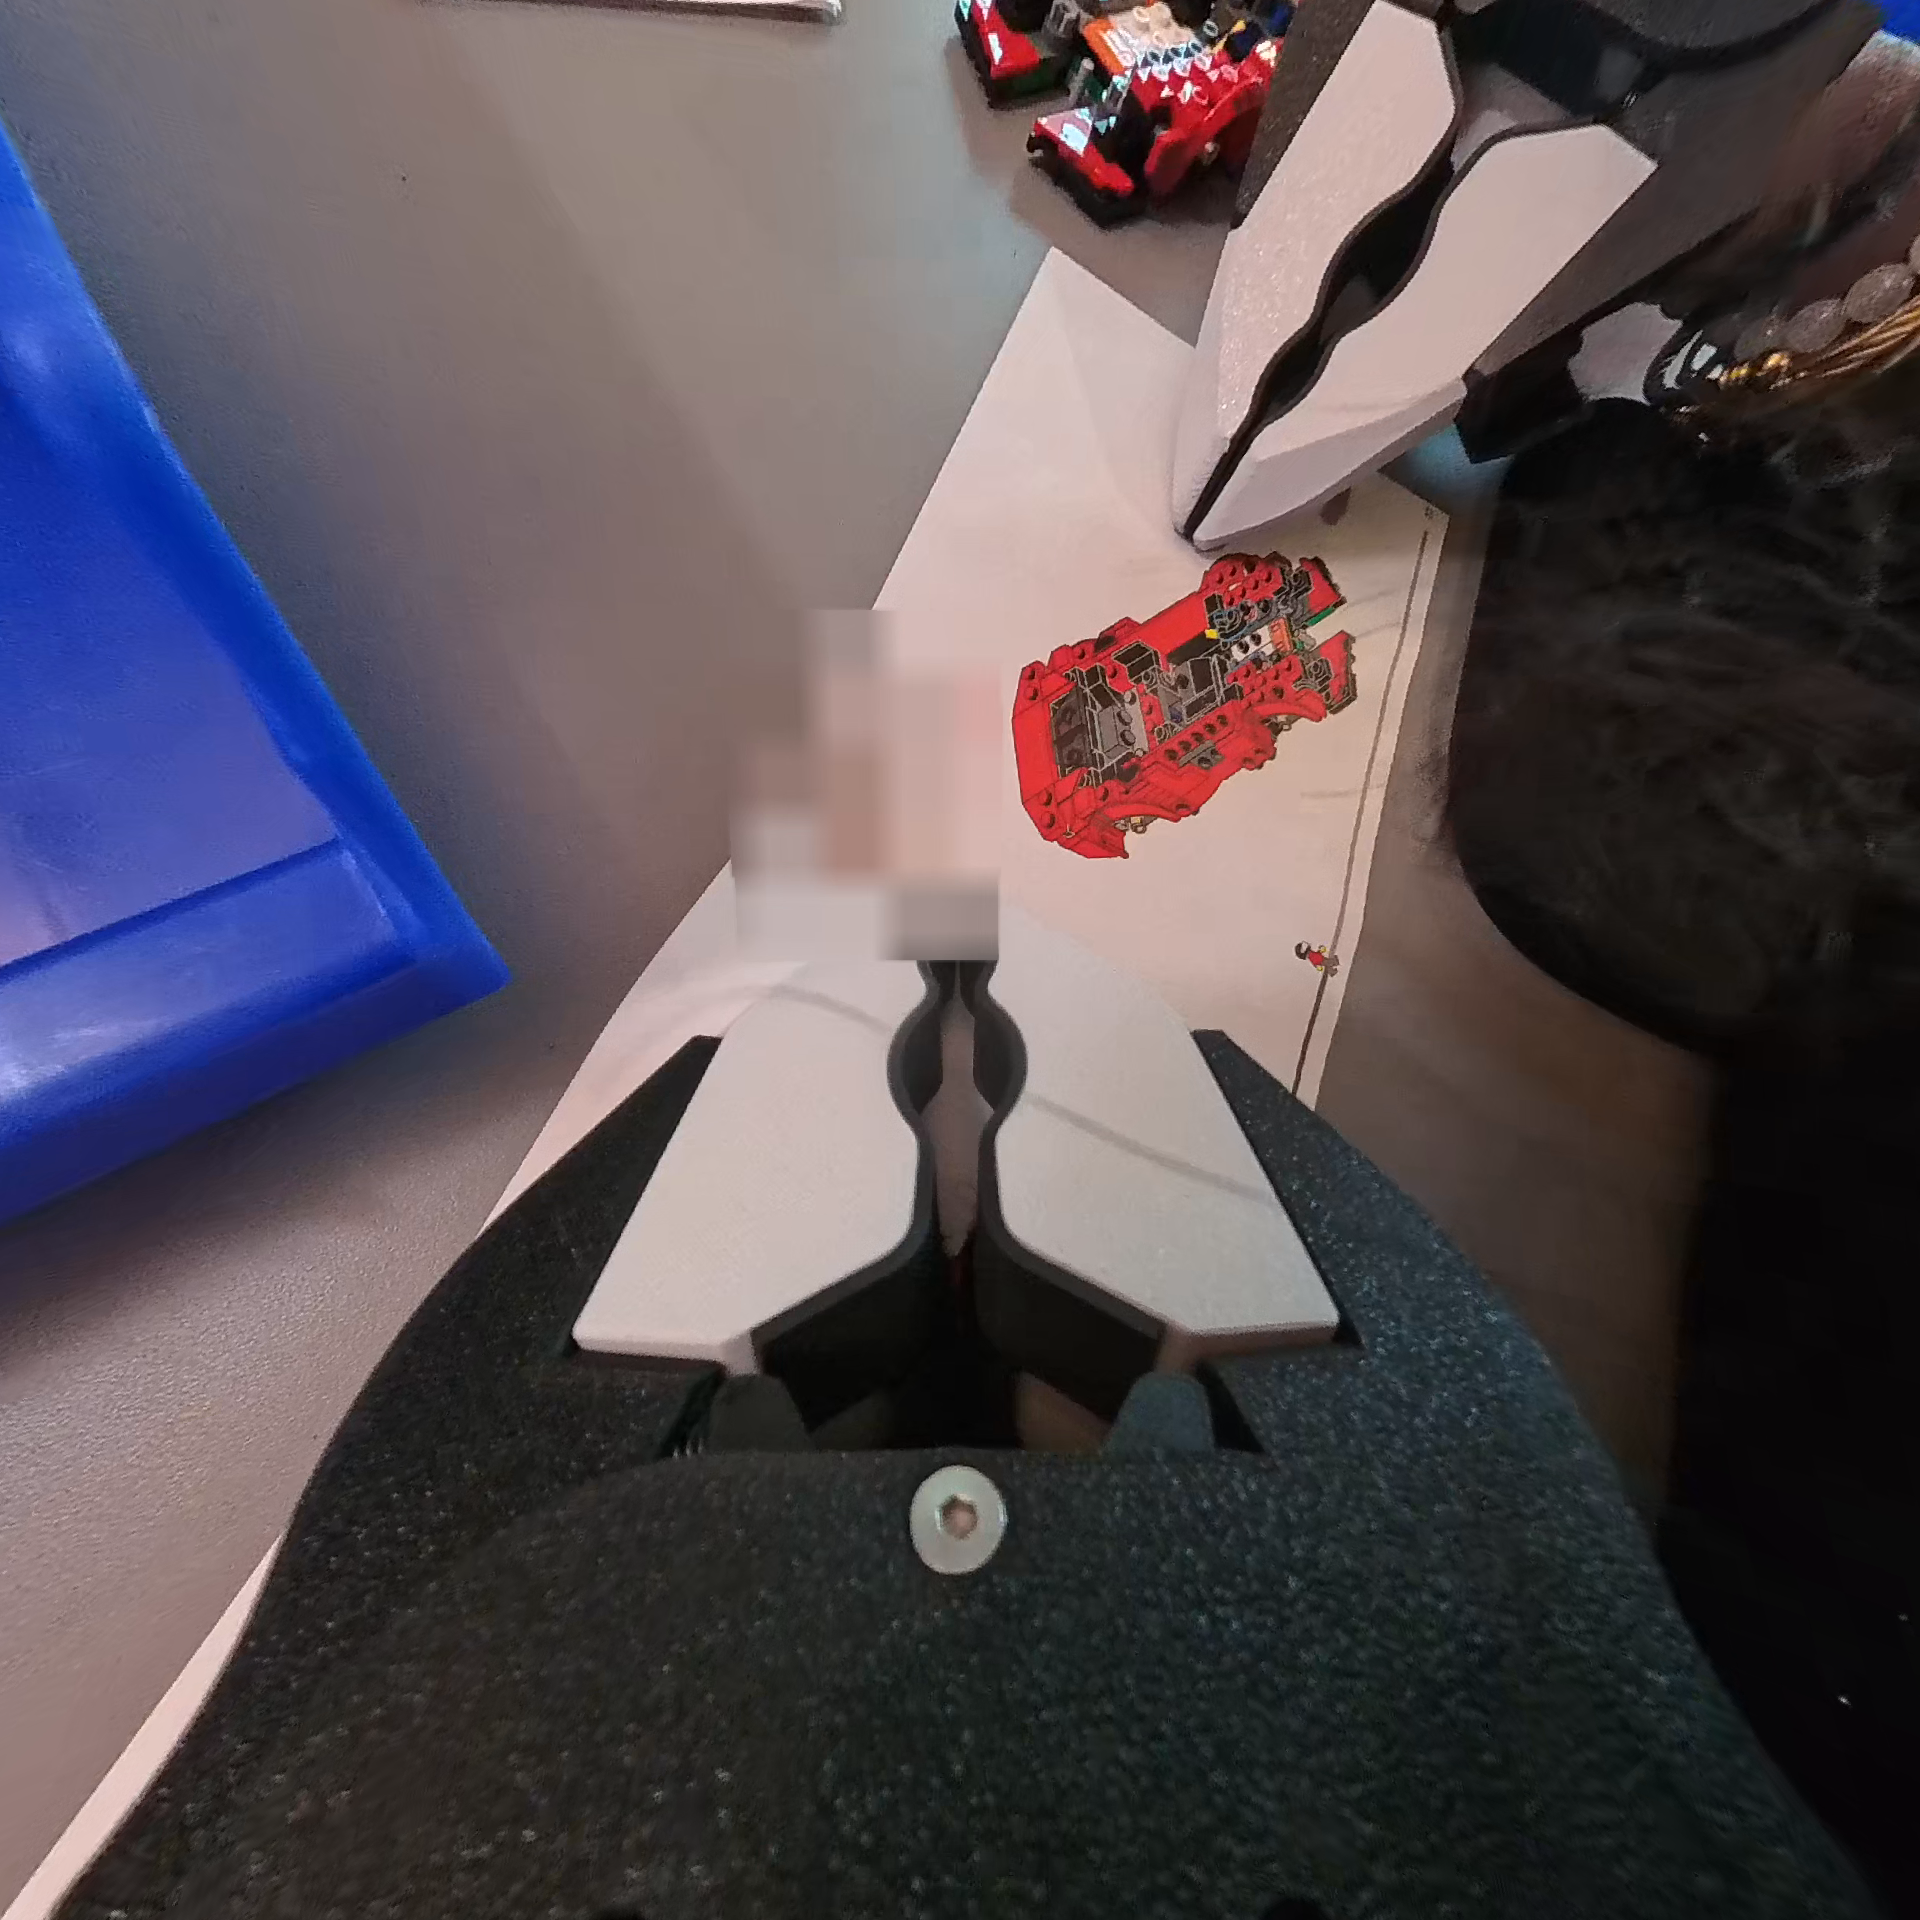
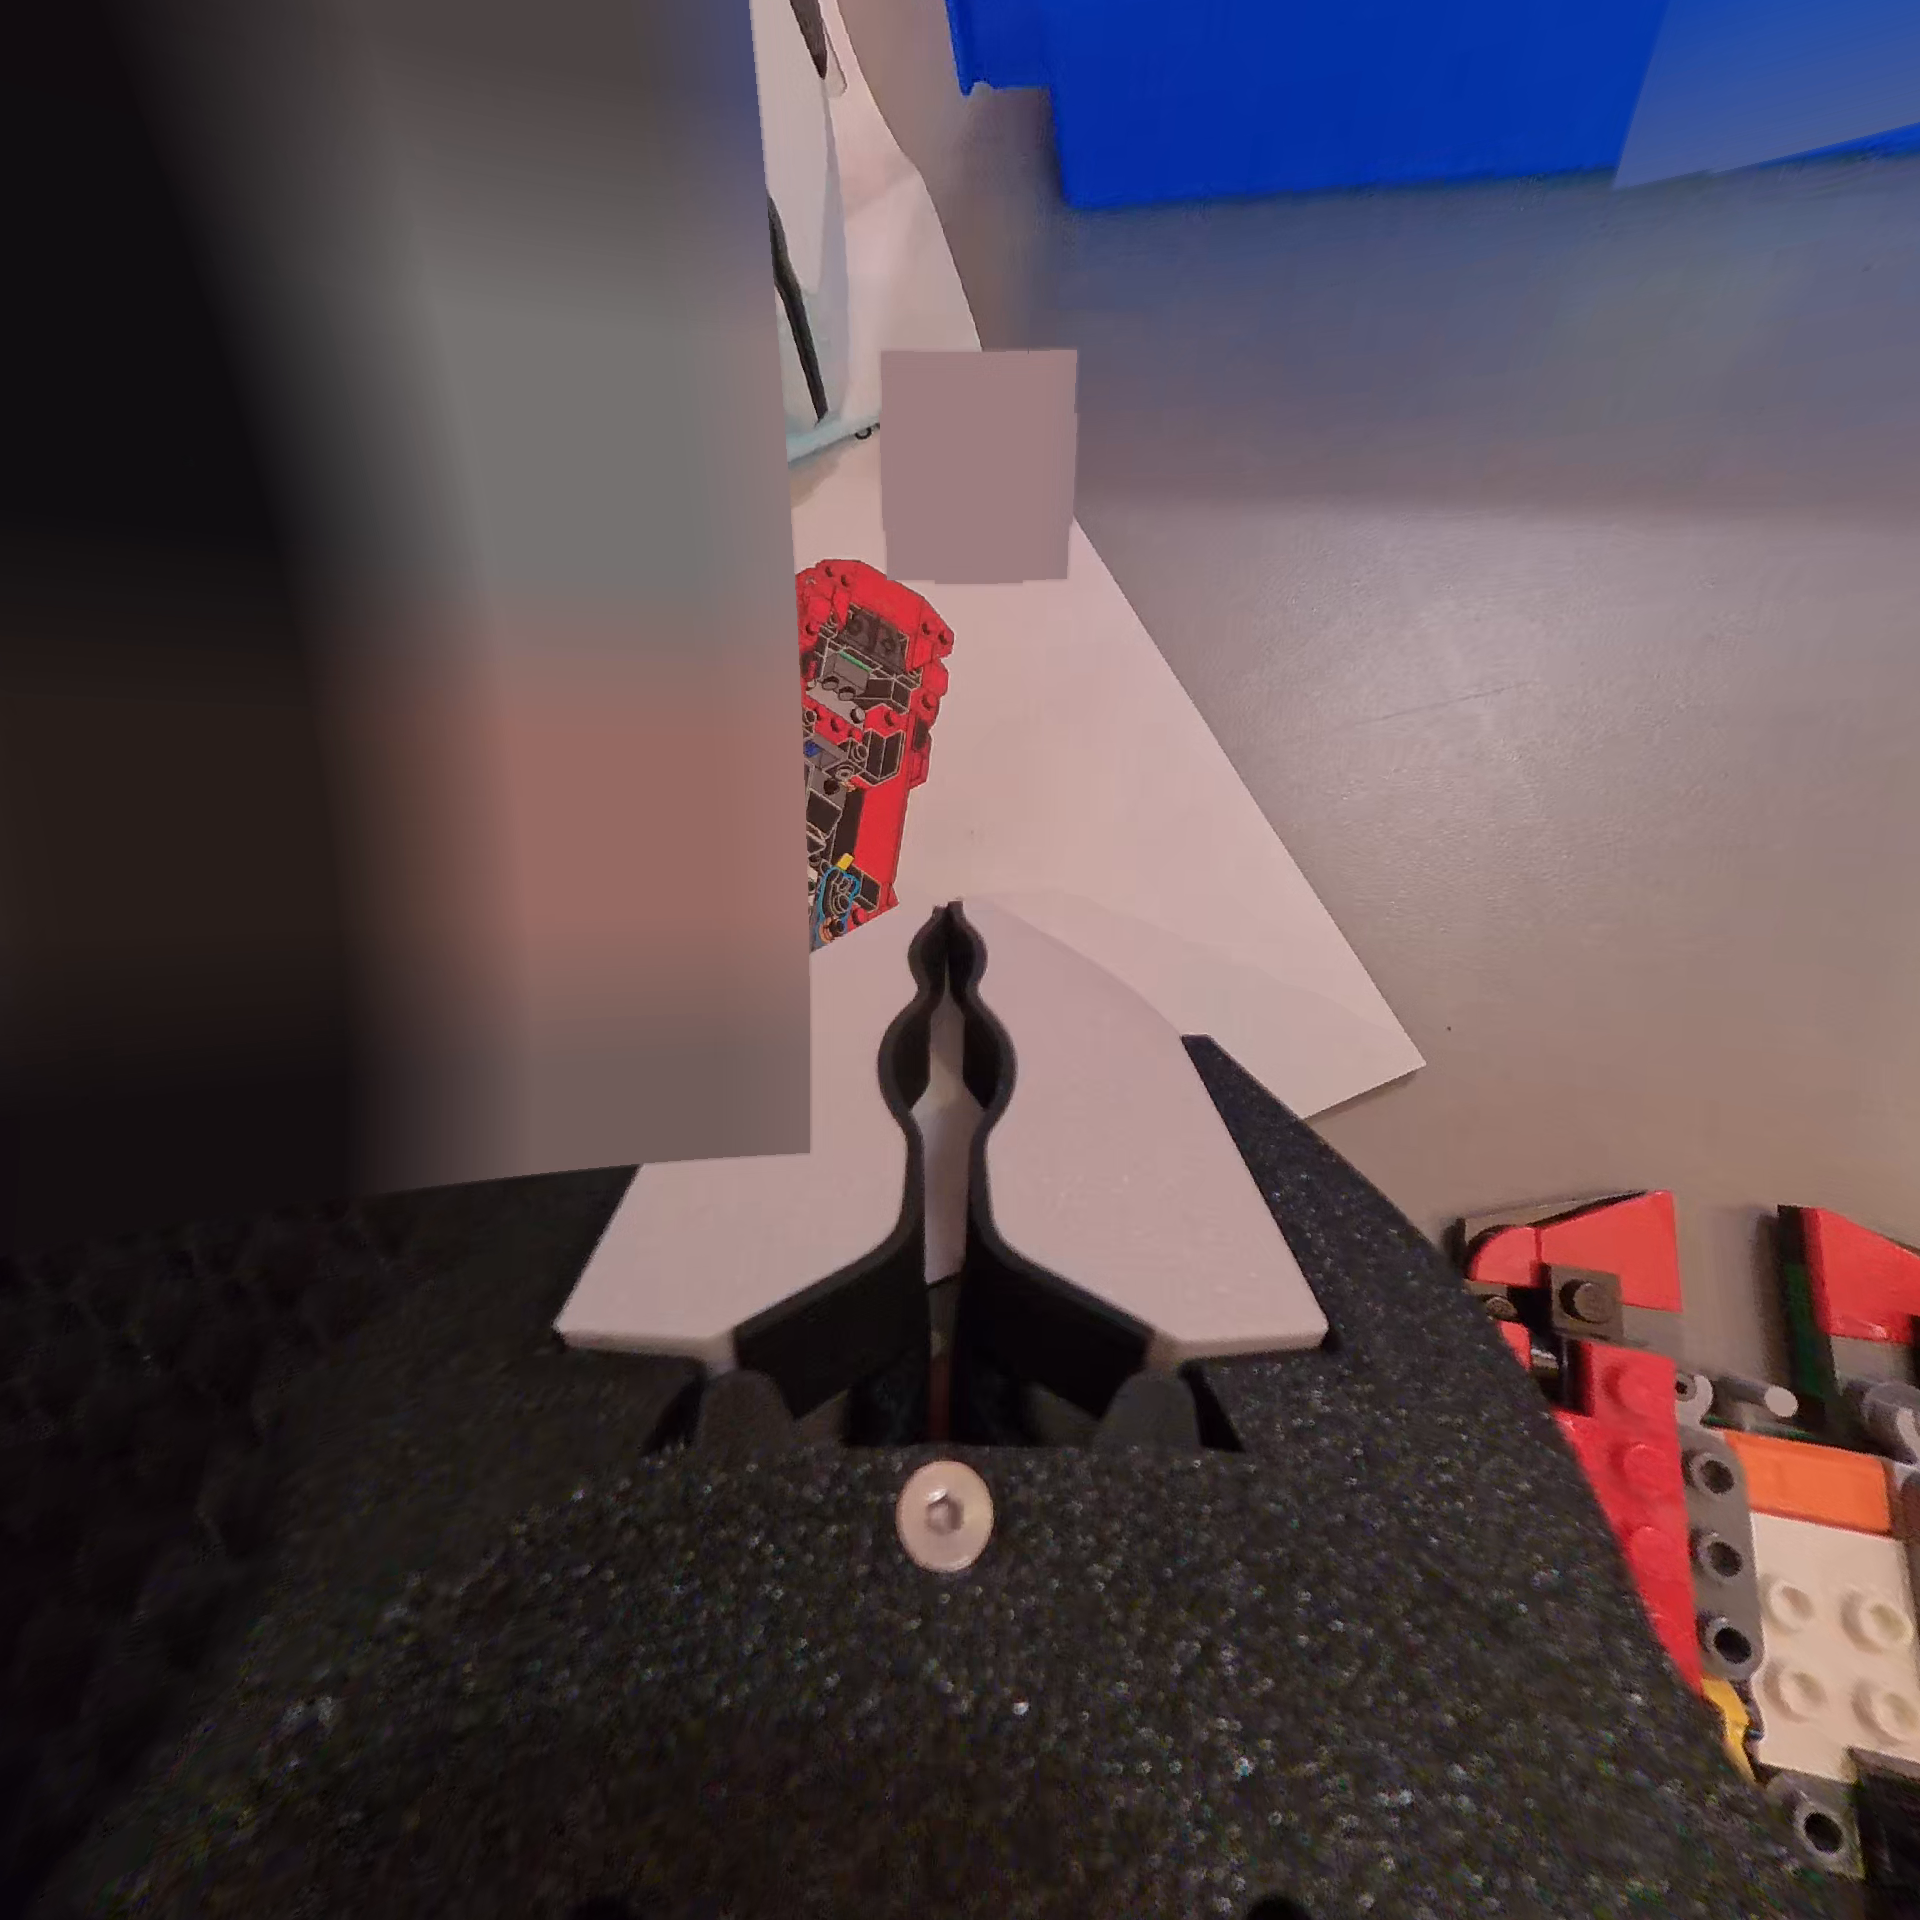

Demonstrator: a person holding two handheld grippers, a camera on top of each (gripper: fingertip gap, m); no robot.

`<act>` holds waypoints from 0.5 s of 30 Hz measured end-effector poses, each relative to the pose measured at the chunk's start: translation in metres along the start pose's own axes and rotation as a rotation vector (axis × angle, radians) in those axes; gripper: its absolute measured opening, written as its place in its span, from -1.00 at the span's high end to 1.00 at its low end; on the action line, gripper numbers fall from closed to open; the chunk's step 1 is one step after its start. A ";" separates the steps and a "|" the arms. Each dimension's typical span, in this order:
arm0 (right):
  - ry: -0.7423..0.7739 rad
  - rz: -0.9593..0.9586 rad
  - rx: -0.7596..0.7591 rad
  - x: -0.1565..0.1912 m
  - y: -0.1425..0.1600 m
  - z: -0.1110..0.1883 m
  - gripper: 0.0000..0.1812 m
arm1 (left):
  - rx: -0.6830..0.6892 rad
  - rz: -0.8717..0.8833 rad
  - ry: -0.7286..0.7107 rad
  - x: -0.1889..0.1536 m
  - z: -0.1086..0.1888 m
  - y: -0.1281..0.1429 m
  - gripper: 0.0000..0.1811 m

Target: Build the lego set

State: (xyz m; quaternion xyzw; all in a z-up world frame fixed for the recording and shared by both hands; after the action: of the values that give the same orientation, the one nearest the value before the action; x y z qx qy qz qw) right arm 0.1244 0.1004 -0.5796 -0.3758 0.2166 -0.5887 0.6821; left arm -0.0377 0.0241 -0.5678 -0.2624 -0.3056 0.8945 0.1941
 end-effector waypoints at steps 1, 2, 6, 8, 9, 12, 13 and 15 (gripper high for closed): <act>-0.002 -0.002 0.000 0.000 0.000 0.000 1.00 | 0.000 0.000 0.000 0.000 0.000 0.000 1.00; -0.002 -0.002 0.000 0.000 0.000 0.000 1.00 | 0.000 0.001 0.001 0.000 0.000 0.000 1.00; -0.002 -0.005 0.000 0.000 0.000 0.000 1.00 | -0.005 0.000 0.007 0.000 0.000 0.000 1.00; -0.008 -0.011 -0.001 -0.001 0.000 0.000 1.00 | -0.015 0.009 0.017 0.000 0.001 -0.001 1.00; -0.011 -0.014 -0.002 -0.001 0.000 0.000 1.00 | -0.020 0.015 0.019 0.000 0.002 -0.001 1.00; -0.014 -0.019 -0.002 -0.001 0.000 0.000 1.00 | -0.027 0.019 0.013 0.001 0.003 -0.001 1.00; -0.015 -0.021 -0.002 -0.001 0.000 0.000 1.00 | -0.024 0.016 0.009 0.001 0.002 -0.001 1.00; -0.016 -0.027 -0.003 -0.001 0.000 0.000 1.00 | -0.014 0.012 -0.002 0.001 0.001 -0.001 1.00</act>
State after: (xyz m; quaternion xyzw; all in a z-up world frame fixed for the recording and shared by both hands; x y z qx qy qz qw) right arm 0.1244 0.1014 -0.5793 -0.3844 0.2071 -0.5945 0.6753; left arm -0.0391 0.0243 -0.5669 -0.2646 -0.3106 0.8937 0.1866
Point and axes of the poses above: each gripper's, where its closed fingertips meet, z back along the fingers, y out of its underside, x = y × z across the jaws, the point moved 5 cm from there along z, back along the fingers, and after that the axes turned 5 degrees about z, right-handed, at the moved point
